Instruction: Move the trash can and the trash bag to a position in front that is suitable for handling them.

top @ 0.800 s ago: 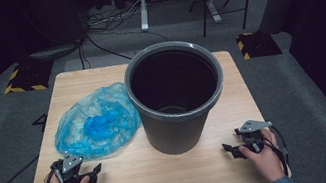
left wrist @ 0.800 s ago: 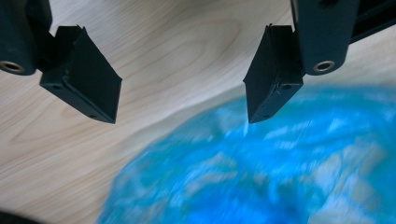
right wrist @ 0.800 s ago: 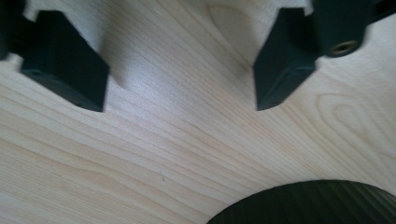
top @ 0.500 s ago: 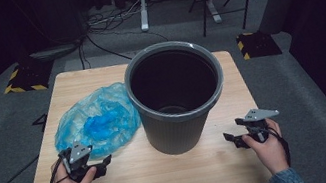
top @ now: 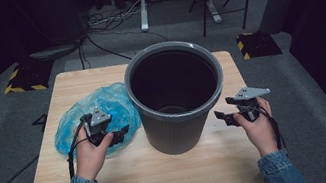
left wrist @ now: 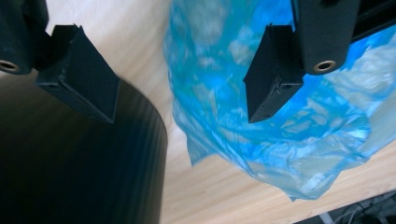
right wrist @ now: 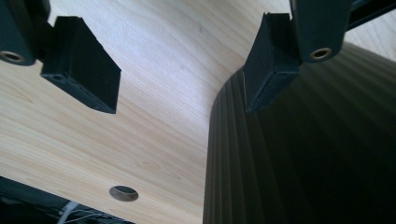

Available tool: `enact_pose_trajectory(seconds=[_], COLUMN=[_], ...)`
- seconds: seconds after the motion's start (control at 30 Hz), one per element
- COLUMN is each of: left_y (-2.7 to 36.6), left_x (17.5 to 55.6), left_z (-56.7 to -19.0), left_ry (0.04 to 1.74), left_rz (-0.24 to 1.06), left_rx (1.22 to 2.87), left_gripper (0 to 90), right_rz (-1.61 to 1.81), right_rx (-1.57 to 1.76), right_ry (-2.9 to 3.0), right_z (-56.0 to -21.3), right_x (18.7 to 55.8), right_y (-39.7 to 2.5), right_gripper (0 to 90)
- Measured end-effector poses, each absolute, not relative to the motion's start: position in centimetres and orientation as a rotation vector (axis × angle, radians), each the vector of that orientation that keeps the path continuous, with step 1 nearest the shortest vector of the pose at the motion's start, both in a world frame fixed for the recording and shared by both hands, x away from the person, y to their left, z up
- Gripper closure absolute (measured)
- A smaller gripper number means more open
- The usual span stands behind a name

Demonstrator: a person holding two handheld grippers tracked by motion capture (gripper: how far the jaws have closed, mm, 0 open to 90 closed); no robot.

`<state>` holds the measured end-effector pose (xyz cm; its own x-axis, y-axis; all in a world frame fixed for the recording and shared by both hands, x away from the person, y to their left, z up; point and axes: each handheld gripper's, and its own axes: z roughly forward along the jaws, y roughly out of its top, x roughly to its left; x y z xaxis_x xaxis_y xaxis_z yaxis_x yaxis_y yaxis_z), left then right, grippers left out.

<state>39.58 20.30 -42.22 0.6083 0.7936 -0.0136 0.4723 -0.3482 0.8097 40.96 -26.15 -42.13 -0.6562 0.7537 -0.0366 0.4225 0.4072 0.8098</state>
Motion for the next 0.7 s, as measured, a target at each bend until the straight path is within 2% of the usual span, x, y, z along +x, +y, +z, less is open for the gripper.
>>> enact_pose_trajectory(seconds=[0.17,0.27,0.47,0.6,0.63,0.67,0.7], left_y=[20.1,20.1,18.8,17.3,17.3,17.1,16.9], left_x=[41.1,42.5,45.2,45.5,45.5,45.3,45.2], left_z=[-42.5,-42.9,-43.0,-42.9,-42.9,-42.9,-42.8], left_ry=[1.006,1.034,1.041,0.988,0.988,0.998,1.002], left_rz=[0.495,0.468,0.44,0.409,0.409,0.391,0.398], left_rx=[1.983,1.905,1.931,1.947,1.947,1.951,1.949], left_gripper=[26.4,26.4,26.8,29.3,32.9,38.6,38.6], right_rz=[1.139,1.159,1.143,1.197,1.197,1.199,1.199], right_rx=[1.027,1.044,1.033,1.079,1.079,1.064,1.064], right_ry=[2.256,2.231,2.279,2.249,2.249,2.255,2.255], right_z=[-42.6,-42.8,-42.4,-42.0,-42.0,-41.8,-41.8], right_x=[42.2,43.4,45.4,46.6,46.6,46.7,46.7], right_y=[-25.7,-25.4,-24.6,-24.1,-24.1,-23.7,-23.7], right_gripper=[28.4,27.0,27.3,28.0,28.0,38.2,38.2])
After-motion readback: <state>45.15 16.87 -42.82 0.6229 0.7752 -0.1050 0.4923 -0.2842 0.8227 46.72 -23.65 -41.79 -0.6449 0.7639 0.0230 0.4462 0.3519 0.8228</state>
